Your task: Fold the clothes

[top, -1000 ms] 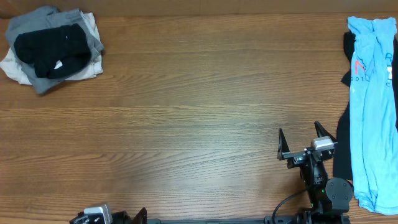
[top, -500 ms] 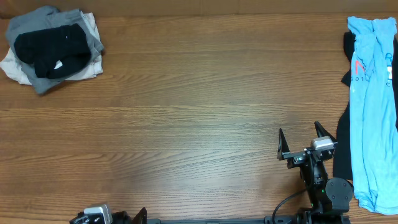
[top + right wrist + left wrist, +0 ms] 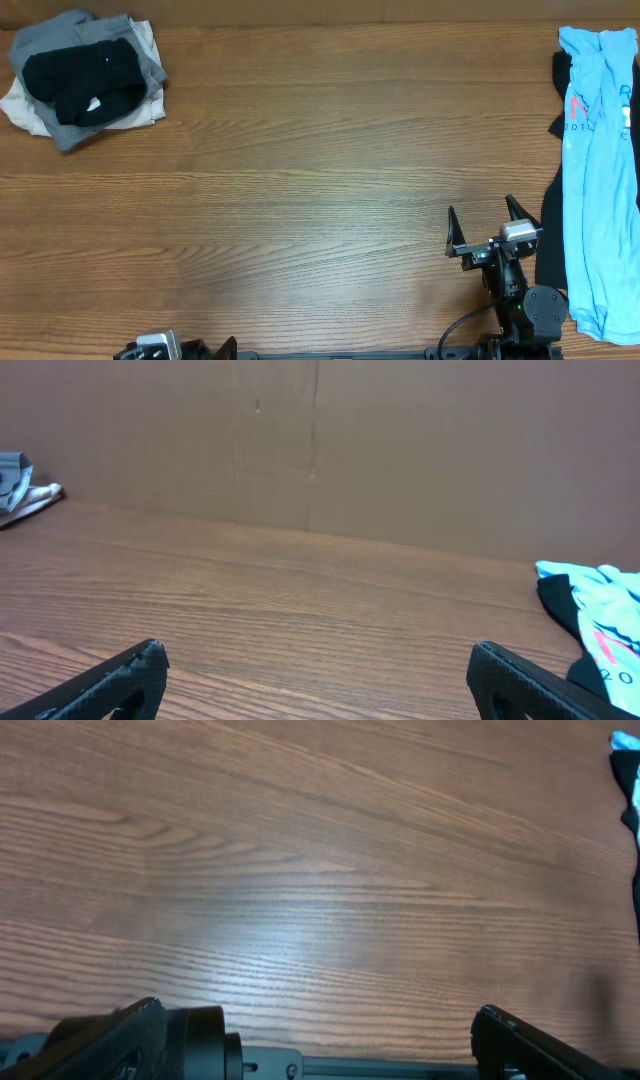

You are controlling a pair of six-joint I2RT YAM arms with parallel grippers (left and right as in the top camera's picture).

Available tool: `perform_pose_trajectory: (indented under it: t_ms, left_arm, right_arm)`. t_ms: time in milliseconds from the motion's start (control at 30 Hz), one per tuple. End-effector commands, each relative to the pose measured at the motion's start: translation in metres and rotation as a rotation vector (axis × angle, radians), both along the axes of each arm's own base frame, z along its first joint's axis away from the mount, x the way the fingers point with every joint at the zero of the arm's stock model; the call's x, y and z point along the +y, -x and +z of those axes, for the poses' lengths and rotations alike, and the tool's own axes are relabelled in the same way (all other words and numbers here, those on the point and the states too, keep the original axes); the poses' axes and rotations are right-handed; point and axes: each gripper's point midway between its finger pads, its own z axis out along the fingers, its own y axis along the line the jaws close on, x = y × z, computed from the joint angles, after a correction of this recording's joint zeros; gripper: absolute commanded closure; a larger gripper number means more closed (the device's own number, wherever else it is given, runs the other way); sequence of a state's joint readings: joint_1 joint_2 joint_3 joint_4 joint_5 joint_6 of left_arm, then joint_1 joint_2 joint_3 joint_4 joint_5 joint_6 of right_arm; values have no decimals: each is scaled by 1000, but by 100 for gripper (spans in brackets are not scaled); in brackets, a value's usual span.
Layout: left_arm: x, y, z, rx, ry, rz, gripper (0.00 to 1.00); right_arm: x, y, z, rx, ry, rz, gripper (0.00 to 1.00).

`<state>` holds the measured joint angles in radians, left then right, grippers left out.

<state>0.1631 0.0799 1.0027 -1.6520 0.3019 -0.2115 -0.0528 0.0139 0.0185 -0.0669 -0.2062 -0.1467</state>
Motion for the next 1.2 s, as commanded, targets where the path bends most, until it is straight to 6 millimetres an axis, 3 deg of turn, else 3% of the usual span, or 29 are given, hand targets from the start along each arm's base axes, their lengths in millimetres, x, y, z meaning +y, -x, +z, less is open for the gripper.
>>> perform_pose_trajectory:
  t_ms: [0, 100, 133, 167, 267, 500, 600, 767, 1067, 1167]
  left_arm:
    - [3, -6, 6, -39, 1, 15, 0]
    - [-1, -33, 40, -216, 14, -19, 0]
    - [-4, -51, 66, -346, 8, -51, 0]
    - [-5, -60, 77, -408, 5, -71, 0]
    - [-5, -86, 95, -539, -19, -107, 0]
    - [12, -148, 69, -650, -139, -82, 0]
    - [19, -163, 55, -681, -160, -41, 0]
    - [22, -172, 40, -722, -171, -25, 0]
    - [25, -180, 41, -793, -245, -7, 0]
    - [23, -185, 33, -803, -250, -17, 0]
  right_arm:
    - [-1, 0, -2, -4, 4, -2, 0]
    - [-1, 0, -2, -4, 4, -2, 0]
    - [-1, 0, -2, -4, 4, -2, 0]
    - [-1, 0, -2, -4, 4, -2, 0]
    - [-1, 0, -2, -4, 4, -2, 0]
    - [-1, 0, -2, -4, 4, -2, 0]
    - [-1, 0, -2, -4, 4, -2, 0]
    - [-1, 0, -2, -4, 4, -2, 0]
    - [-1, 0, -2, -4, 4, -2, 0]
    - [-1, 0, -2, -4, 4, -2, 0]
